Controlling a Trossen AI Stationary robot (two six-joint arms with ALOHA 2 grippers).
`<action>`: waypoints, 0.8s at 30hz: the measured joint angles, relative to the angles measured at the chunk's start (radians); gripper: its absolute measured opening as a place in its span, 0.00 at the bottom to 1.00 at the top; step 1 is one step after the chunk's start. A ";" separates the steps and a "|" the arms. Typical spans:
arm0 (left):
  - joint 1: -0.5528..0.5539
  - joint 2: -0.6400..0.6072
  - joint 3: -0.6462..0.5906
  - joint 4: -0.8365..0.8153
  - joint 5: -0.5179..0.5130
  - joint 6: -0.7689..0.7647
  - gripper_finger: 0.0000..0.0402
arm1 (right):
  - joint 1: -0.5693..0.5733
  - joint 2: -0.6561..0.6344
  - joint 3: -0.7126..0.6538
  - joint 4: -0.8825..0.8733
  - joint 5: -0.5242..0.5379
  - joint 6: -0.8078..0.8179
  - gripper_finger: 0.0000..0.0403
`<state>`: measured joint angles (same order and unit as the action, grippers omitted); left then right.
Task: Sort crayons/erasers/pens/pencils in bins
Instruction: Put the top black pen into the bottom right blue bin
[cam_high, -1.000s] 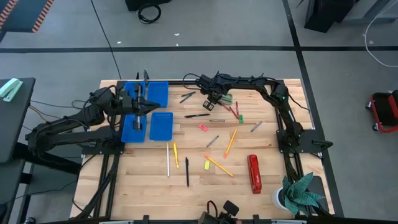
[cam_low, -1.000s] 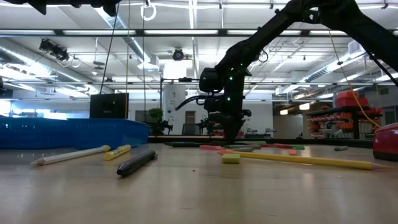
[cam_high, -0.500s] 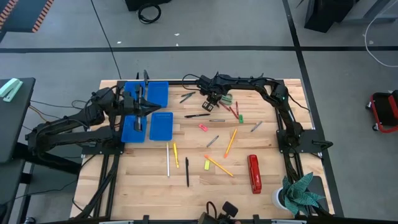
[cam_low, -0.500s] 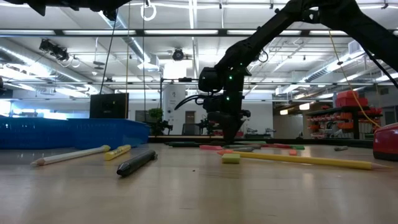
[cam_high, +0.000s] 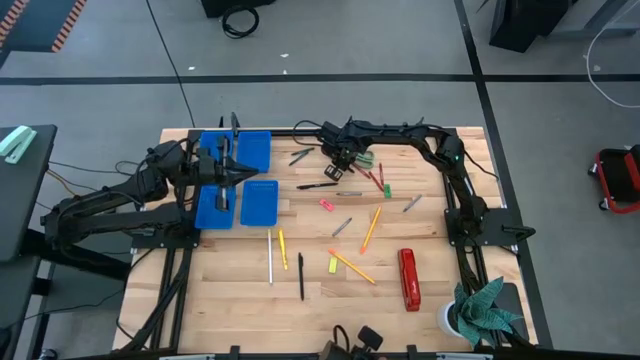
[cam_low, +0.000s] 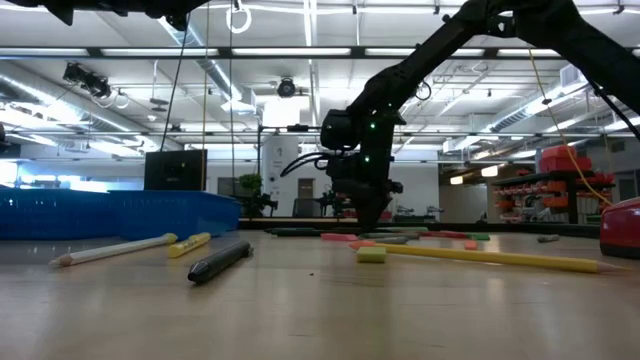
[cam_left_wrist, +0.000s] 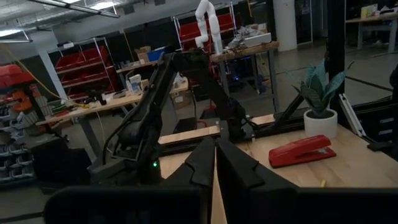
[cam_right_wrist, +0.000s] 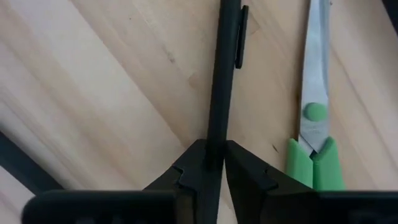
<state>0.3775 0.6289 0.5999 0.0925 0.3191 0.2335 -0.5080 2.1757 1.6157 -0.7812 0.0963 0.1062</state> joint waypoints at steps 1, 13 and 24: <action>0.000 0.000 0.000 0.000 0.000 0.003 0.07 | 0.002 0.000 0.000 0.000 0.001 -0.001 0.15; 0.000 0.000 0.000 0.001 -0.001 0.017 0.05 | 0.068 0.001 0.023 -0.024 -0.002 -0.026 0.09; 0.001 -0.003 0.000 0.013 -0.008 0.069 0.06 | 0.198 -0.033 0.151 -0.019 0.006 -0.079 0.09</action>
<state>0.3786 0.6255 0.5999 0.1050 0.3111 0.3024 -0.3102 2.1427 1.7671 -0.8001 0.1024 0.0276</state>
